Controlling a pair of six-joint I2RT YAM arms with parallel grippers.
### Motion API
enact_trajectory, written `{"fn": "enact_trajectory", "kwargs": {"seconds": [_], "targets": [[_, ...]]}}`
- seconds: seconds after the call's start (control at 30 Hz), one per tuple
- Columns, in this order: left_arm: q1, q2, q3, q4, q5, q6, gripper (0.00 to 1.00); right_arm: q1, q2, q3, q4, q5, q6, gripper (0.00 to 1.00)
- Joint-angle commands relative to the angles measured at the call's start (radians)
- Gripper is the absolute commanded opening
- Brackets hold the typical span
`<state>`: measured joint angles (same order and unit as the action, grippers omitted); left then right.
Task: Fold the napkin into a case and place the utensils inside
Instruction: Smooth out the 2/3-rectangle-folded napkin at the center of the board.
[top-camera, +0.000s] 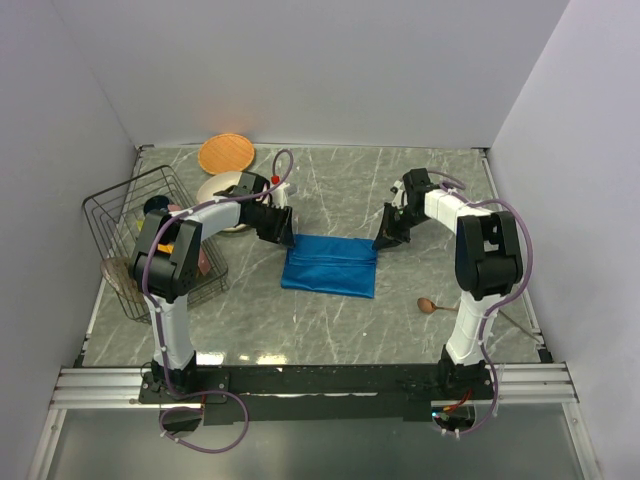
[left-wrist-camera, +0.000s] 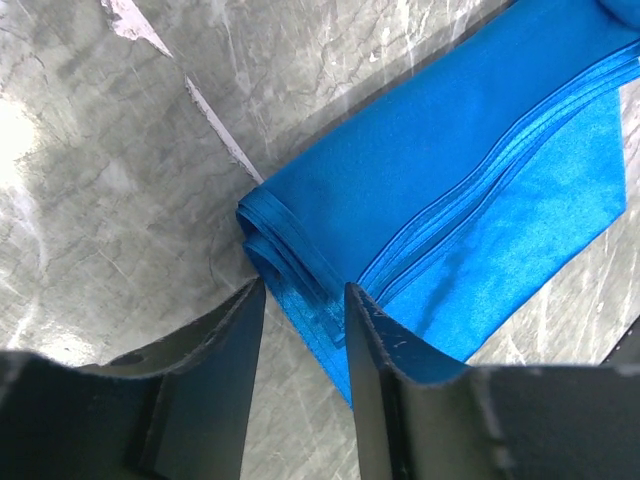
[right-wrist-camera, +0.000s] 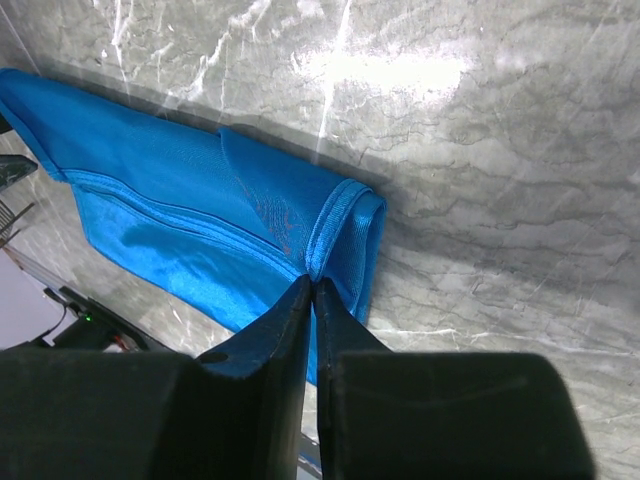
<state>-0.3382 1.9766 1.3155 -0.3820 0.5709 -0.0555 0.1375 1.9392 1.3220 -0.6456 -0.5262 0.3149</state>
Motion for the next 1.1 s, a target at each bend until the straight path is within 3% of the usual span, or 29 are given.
{"fn": "enact_trajectory", "kwargs": {"seconds": [0.0, 0.2, 0.73, 1.07], "targets": [[-0.007, -0.015, 0.024, 0.015, 0.030, -0.032, 0.40, -0.006, 0.018, 0.008, -0.002, 0.005, -0.010, 0.06], [-0.010, -0.012, 0.028, 0.023, 0.040, -0.038, 0.33, -0.004, 0.017, 0.014, -0.011, -0.012, -0.019, 0.00], [-0.010, 0.008, 0.070, 0.025, 0.038, -0.087, 0.09, -0.003, 0.014, 0.023, -0.072, -0.066, -0.027, 0.00], [-0.007, 0.051, 0.073, 0.031, 0.014, -0.124, 0.06, 0.022, 0.078, -0.040, -0.008, -0.026, -0.023, 0.00]]}}
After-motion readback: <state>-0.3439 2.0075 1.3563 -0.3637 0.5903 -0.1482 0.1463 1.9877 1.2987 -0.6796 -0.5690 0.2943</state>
